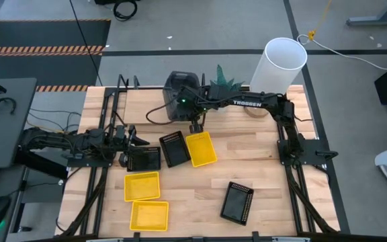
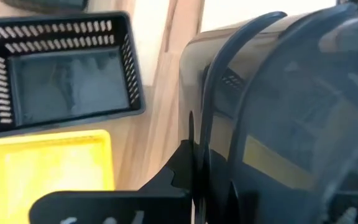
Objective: Stack baskets on shelf by color
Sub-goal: Put the stacked black transparent bins on the shelf
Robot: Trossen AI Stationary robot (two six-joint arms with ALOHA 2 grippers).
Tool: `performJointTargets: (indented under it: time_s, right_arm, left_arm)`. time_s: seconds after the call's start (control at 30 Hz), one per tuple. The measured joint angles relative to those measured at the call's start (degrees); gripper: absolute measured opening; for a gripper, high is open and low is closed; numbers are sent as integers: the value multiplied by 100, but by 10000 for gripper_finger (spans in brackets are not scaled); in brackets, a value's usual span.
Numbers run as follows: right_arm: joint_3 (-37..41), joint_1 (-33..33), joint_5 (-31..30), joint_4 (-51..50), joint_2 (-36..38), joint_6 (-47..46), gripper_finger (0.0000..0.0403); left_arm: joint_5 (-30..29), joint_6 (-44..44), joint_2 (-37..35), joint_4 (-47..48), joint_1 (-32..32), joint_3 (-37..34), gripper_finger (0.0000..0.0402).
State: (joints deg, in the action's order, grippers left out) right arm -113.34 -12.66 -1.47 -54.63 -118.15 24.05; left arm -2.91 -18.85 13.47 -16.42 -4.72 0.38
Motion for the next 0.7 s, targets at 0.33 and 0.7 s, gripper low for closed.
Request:
performJointTargets:
  time_s: [0.33,0.7]
  right_arm:
    - [0,67,-40,-68,0,-18,16]
    - [7,113,-315,-259,0,-100,16]
  left_arm:
    - [1,0,0,-1,0,0,117]
    - [1,0,1,2,0,0,117]
